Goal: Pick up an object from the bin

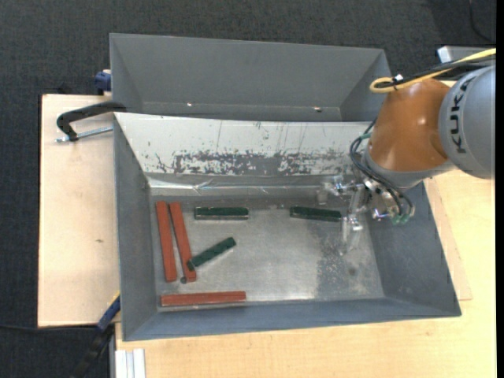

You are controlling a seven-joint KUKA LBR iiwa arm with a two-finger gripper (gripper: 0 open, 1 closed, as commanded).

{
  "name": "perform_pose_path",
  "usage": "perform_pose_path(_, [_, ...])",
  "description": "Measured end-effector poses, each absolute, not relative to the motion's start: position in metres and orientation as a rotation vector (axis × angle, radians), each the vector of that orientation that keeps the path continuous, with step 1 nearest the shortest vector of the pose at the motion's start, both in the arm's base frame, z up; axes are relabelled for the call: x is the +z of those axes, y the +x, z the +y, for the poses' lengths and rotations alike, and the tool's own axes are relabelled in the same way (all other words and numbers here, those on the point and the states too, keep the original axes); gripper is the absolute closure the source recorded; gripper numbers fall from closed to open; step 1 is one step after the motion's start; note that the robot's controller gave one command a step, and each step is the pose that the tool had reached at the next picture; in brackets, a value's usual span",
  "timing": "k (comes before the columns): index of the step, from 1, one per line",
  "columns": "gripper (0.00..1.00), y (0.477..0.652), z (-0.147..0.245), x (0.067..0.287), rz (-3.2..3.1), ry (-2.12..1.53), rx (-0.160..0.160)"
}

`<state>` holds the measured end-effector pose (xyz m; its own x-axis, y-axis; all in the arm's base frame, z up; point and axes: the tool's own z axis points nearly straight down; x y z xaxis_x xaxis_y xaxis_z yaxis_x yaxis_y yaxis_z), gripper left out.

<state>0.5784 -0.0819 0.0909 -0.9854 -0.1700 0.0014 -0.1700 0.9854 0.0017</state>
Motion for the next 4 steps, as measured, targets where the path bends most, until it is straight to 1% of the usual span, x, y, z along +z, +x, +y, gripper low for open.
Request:
perform_pose_path(1, [1.0,0.604,-0.06,0.073,-3.148,-0.115,0.0])
perform_pose_path(2, [1.0,0.604,-0.06,0.073,-3.148,-0.115,0.0])
perform_pose_path(3, [1.0,0.599,-0.062,0.119,-3.14,-0.084,-0.001])
perform_pose_path(4, [0.0,0.601,-0.053,0.071,-3.14,-0.131,-0.003])
